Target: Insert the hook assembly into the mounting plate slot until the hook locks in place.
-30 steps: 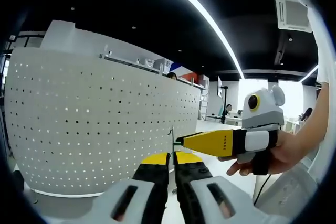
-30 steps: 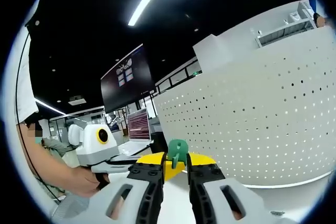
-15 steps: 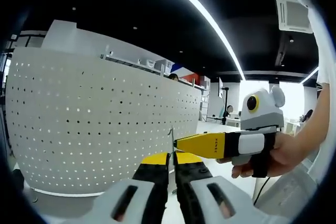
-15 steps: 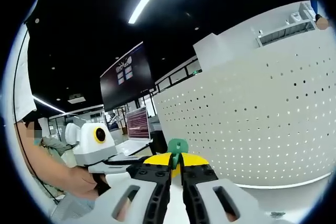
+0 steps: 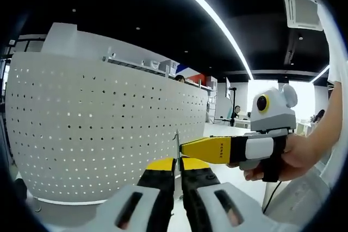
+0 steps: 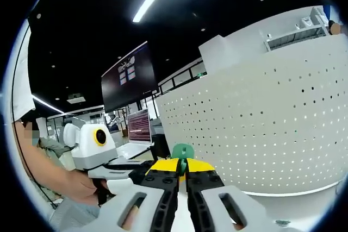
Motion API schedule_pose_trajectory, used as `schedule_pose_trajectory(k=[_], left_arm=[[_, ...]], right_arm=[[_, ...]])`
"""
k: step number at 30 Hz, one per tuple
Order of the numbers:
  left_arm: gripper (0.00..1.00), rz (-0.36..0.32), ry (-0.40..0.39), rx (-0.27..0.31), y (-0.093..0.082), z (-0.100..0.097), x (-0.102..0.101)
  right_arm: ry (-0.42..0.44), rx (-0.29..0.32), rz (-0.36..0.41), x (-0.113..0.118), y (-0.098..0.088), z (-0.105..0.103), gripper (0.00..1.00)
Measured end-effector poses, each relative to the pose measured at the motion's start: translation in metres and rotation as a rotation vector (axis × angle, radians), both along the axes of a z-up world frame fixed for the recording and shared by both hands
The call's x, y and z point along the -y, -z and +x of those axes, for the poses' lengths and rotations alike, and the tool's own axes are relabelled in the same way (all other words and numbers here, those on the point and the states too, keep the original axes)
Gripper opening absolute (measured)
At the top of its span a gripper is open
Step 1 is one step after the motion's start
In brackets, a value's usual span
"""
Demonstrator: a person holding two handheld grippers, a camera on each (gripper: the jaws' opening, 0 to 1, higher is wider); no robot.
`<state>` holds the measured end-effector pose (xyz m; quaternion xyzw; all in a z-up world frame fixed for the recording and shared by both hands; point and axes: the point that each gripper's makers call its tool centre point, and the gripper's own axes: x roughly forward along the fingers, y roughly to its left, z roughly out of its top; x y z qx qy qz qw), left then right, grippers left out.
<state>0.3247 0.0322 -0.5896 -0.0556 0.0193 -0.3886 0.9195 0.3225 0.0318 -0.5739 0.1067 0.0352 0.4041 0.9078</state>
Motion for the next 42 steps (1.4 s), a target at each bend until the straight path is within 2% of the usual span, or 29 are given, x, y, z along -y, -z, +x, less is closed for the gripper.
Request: schedule_pose_trajectory(k=[5,9,13,16,24,28,37,42], left_arm=[[0.04,0.001,0.000,-0.003,0.001,0.000,0.001],[0.07,-0.002,0.004,-0.028,0.004,0.001,0.001],[0.25,0.031,0.007,-0.046,0.012,0.001,0.003],[0.31,0.038,0.001,-0.051,0.016,0.000,0.002],[0.55,0.047,-0.025,-0.073,0.024,0.003,-0.001],[0.62,0.041,-0.033,-0.069,0.024,0.003,-0.002],[0.63,0.035,-0.051,-0.076,0.025,0.005,-0.005],[0.63,0.046,-0.060,-0.082,0.029,0.005,-0.008]], right_arm=[[0.002,0.007,-0.009,-0.001,0.000,-0.001,0.01],[-0.004,-0.001,-0.004,-0.001,0.001,-0.001,0.01],[-0.011,-0.003,-0.006,-0.002,0.001,-0.001,0.01],[-0.014,-0.004,-0.003,-0.003,0.001,0.000,0.01],[-0.017,-0.011,0.000,-0.004,0.003,-0.001,0.01],[-0.017,-0.012,-0.001,-0.003,0.003,-0.002,0.01],[-0.010,0.001,-0.007,-0.002,-0.002,-0.001,0.01],[0.091,0.109,-0.165,0.013,-0.004,0.005,0.01]])
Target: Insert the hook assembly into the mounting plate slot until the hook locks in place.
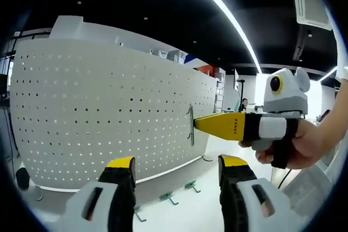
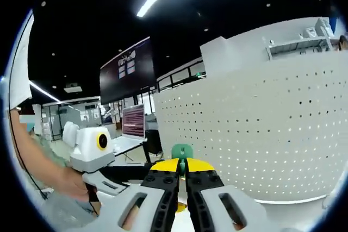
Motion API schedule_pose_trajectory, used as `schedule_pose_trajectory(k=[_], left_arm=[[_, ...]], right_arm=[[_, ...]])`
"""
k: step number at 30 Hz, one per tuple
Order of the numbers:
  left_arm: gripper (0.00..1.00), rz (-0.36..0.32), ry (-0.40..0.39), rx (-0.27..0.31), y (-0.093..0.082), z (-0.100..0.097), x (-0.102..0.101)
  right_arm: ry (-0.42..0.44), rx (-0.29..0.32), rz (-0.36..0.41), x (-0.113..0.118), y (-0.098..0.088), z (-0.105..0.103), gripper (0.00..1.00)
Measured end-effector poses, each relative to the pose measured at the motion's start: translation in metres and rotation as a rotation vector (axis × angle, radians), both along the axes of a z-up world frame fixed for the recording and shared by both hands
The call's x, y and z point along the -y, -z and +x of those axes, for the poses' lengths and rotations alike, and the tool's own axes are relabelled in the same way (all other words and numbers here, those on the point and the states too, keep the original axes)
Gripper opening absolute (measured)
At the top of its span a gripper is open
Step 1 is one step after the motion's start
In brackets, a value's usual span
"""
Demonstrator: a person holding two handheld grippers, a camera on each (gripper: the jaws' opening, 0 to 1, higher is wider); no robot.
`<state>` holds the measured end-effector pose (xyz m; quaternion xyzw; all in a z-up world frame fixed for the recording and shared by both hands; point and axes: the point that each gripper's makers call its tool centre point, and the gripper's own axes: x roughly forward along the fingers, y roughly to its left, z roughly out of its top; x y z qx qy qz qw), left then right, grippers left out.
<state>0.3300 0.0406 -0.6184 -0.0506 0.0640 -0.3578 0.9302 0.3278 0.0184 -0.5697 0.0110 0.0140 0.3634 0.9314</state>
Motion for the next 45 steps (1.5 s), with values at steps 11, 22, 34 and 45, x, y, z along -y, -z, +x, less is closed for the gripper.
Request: schedule_pose_trajectory(k=[11,22,34,45], left_arm=[[0.63,-0.004,-0.004,-0.004,0.000,0.001,-0.001],[0.65,0.022,-0.029,0.017,0.001,-0.002,-0.010],[0.65,0.079,-0.043,0.083,0.002,-0.015,-0.015],[0.66,0.058,-0.082,0.094,-0.001,-0.014,-0.025]], right_arm=[[0.069,0.029,-0.056,0.012,0.001,0.008,0.01],[0.120,0.015,-0.023,0.019,-0.006,0.022,0.01],[0.233,0.009,0.043,0.039,-0.030,0.053,0.01],[0.282,0.066,0.044,0.038,-0.053,0.071,0.01]])
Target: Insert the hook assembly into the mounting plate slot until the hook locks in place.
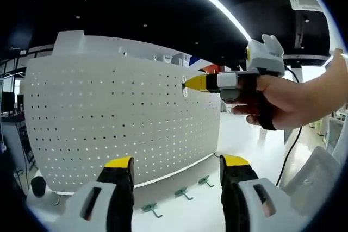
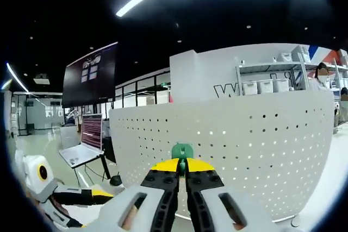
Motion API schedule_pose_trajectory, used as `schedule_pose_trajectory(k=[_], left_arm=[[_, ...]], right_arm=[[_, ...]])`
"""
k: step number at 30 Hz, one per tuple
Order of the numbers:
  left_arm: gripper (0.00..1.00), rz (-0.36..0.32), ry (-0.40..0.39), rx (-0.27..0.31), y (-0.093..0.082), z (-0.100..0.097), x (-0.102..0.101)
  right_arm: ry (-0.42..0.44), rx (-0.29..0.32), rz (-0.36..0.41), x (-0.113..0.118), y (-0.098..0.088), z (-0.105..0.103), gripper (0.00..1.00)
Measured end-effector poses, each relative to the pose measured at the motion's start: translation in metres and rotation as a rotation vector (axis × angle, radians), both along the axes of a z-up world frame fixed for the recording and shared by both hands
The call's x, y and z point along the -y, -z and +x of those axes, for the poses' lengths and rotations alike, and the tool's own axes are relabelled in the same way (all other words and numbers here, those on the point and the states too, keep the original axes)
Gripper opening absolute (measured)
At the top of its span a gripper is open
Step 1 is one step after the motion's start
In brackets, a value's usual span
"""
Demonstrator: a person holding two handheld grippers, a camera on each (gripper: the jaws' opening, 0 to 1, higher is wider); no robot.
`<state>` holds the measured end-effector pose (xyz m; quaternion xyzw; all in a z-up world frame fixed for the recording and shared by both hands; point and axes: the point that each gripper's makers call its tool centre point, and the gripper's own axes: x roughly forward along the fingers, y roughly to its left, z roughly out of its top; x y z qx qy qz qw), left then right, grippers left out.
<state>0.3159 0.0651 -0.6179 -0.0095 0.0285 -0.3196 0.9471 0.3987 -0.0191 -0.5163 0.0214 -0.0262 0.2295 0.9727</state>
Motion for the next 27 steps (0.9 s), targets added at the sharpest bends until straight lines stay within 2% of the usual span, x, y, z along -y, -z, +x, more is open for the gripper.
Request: schedule_pose_trajectory(k=[9,27], left_arm=[[0.68,-0.016,-0.024,0.013,0.001,-0.001,-0.006],[0.66,-0.043,-0.043,0.032,-0.001,-0.001,-0.012]], right_arm=[[0.040,0.033,0.008,-0.002,-0.017,0.017,0.01],[0.108,0.060,-0.001,0.003,-0.026,0.041,0.01]])
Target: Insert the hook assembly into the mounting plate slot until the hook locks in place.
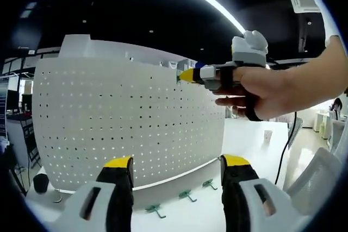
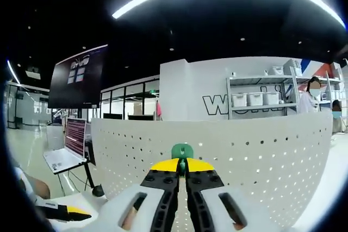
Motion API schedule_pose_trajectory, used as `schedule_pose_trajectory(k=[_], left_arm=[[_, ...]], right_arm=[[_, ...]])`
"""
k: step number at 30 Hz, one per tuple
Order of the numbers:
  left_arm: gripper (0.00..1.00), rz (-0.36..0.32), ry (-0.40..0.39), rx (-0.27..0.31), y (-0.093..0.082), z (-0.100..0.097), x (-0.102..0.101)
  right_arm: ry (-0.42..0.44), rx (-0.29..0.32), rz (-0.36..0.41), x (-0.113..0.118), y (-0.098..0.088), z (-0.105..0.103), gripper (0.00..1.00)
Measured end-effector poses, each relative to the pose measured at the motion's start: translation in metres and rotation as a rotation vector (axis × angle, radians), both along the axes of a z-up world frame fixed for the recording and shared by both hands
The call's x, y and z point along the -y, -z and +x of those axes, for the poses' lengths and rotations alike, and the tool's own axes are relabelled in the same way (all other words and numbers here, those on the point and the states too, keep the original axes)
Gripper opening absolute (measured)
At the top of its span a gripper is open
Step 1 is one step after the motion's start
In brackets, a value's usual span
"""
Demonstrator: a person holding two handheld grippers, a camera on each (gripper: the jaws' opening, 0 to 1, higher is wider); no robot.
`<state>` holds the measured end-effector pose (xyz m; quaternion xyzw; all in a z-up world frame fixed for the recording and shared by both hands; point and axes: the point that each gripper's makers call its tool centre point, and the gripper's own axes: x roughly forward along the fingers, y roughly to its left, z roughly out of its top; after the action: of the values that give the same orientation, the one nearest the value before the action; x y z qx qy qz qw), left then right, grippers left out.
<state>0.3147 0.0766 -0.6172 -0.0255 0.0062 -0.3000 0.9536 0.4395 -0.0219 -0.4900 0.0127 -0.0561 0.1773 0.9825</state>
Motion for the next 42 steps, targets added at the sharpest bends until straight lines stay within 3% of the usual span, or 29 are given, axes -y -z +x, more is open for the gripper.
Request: schedule_pose_trajectory(k=[20,42], left_arm=[[0.65,-0.002,0.004,0.008,0.000,-0.003,-0.001],[0.65,0.013,-0.001,-0.022,0.011,-0.001,-0.008]], right_arm=[[0.067,0.047,-0.007,-0.007,-0.008,0.035,0.02],[0.078,0.043,-0.007,-0.017,0.004,0.054,0.02]])
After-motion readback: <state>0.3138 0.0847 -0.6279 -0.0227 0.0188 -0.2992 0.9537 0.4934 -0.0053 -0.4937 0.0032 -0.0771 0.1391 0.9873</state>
